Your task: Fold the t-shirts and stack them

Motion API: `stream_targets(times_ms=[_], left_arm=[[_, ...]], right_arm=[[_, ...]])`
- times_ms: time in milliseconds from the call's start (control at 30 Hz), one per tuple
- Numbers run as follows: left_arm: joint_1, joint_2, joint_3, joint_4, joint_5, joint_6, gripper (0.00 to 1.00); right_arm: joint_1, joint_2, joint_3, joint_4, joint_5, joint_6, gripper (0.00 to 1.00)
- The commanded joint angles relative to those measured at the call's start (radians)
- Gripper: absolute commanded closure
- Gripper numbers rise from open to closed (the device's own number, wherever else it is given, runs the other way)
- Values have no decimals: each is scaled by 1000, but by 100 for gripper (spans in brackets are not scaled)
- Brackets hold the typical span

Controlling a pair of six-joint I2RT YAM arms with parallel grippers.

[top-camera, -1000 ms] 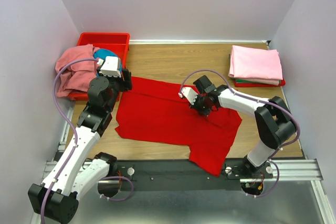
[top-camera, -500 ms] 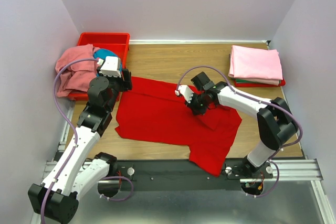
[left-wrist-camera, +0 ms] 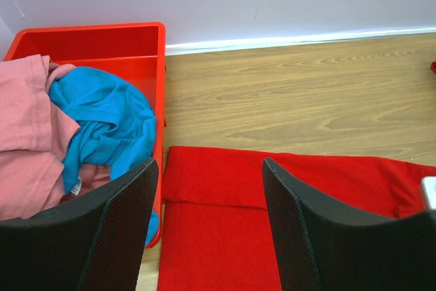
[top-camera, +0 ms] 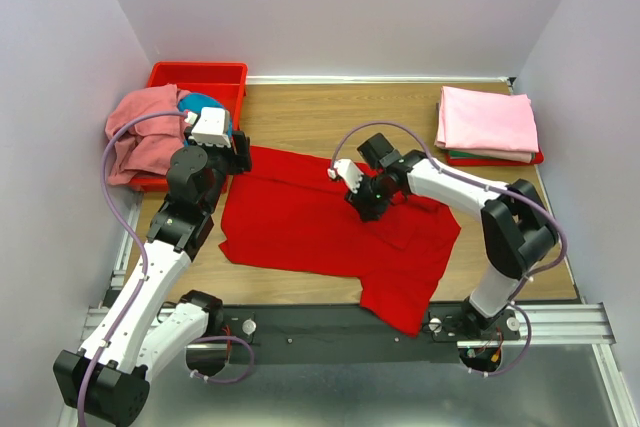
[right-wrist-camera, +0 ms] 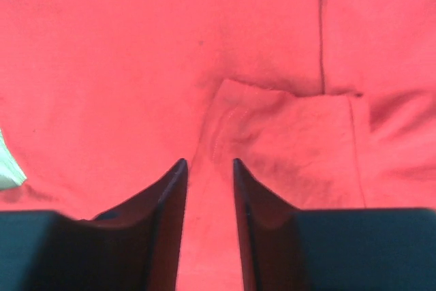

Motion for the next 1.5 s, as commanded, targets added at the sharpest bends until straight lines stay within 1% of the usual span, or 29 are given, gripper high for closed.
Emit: stream_targets(times_ms=[0,100,133,200,233,300,333,367,400,500,533,633,667,767,900,1067,1167,1200,1233,1267,1300,1367,1400,1467], left_arm=[[-4,-10,-10,24,-11,8,29],[-4,-13,-10,24,-11,9,29],[-4,-13,-11,26,-10,9,29],[-4,-11,-8,26,-8,11,29],[-4,-10,-8,26,-7,11,30],[-4,-11,-8,27,0,11,30],[-4,-13,-8,27,0,11,29],[-4,-12,-8,29,4,11,30],[-4,-11,-8,27,7,11,29],[-4,-11,-8,29,15,11,29],[-4,-11,-8,29,15,12,29],[-4,-15,-8,29,16,12,29],[-4,-16,-10,29,16,12,30],[-4,-21,-10,29,15,12,30],[-4,-19,-10,29,16,12,29],[-4,-16,-10,30,18,15,29],[-4,-16,-10,30,16,15,30],[-4,-18,-11,30,16,15,29],[-4,-16,-11,30,16,15,29],[-4,-15,-10,30,16,14,29],[-4,-15,-10,30,16,14,29],[-4,-15,-10,30,16,15,29],[-4,-16,-11,30,15,15,29],[-4,-16,-11,29,12,15,29]], right_arm=[[1,-38,41,-38,11,2,53],[-77,-113,11,-41,-13,2,45],[-151,-132,3,-41,-30,5,44],[-240,-184,-23,-32,-80,26,43],[-341,-201,-32,-23,-97,40,43],[-445,-254,-66,35,-126,103,43],[-546,-267,-98,61,-130,127,41],[-596,-274,-112,84,-125,152,39],[-680,-273,-120,123,-130,199,36],[-778,-242,-134,163,-153,273,35],[-820,-210,-131,170,-162,288,34],[-874,-144,-103,198,-188,350,30],[-880,-97,-80,198,-214,359,29],[-888,-35,-58,198,-261,356,28],[-889,67,-32,200,-275,352,28],[-889,130,-26,197,-338,348,30],[-889,153,-34,198,-349,347,37],[-889,161,-35,197,-350,347,42],[-891,167,-35,198,-352,347,49],[-892,178,-37,197,-358,348,53],[-892,184,-37,198,-360,348,63],[-897,202,-34,197,-373,351,70],[-900,207,-32,197,-380,351,78],[-911,207,-32,200,-392,353,87]])
